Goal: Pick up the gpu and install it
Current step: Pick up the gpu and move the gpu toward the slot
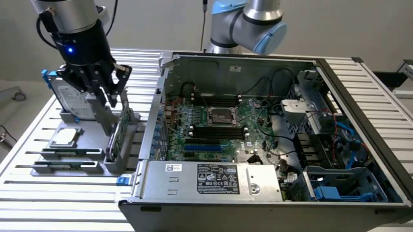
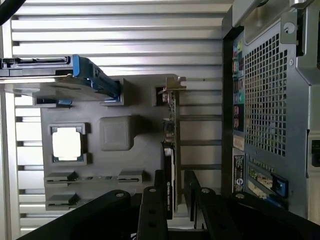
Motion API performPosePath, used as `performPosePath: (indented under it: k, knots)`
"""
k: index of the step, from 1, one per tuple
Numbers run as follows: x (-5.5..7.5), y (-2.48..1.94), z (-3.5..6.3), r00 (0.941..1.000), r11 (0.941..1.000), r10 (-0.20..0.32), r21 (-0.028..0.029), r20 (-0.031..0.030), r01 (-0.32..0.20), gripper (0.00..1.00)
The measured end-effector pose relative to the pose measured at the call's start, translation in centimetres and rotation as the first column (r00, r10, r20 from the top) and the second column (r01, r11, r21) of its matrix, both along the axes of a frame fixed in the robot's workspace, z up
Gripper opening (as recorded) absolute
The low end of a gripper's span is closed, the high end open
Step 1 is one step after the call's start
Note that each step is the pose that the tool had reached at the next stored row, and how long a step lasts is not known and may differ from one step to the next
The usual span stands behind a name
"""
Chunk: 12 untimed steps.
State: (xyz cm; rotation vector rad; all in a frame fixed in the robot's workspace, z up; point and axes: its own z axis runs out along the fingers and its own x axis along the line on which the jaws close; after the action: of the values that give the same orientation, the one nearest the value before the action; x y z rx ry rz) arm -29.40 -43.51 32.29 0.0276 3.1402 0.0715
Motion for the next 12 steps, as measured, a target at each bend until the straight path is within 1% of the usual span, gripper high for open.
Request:
performPosePath:
  k: [4, 5, 12]
  knots:
    - [0.0, -0.12, -0.73, 0.9999, 0.9999, 0.012, 0.0000, 0.0000, -0.012, 0.32]
    - [0.0, -0.14, -0.91, 0.9999, 0.9999, 0.014, 0.0000, 0.0000, -0.014, 0.38]
    - [0.2, -0.16, -2.19, 0.9995, 0.9995, 0.030, 0.0000, 0.0000, -0.030, 0.38]
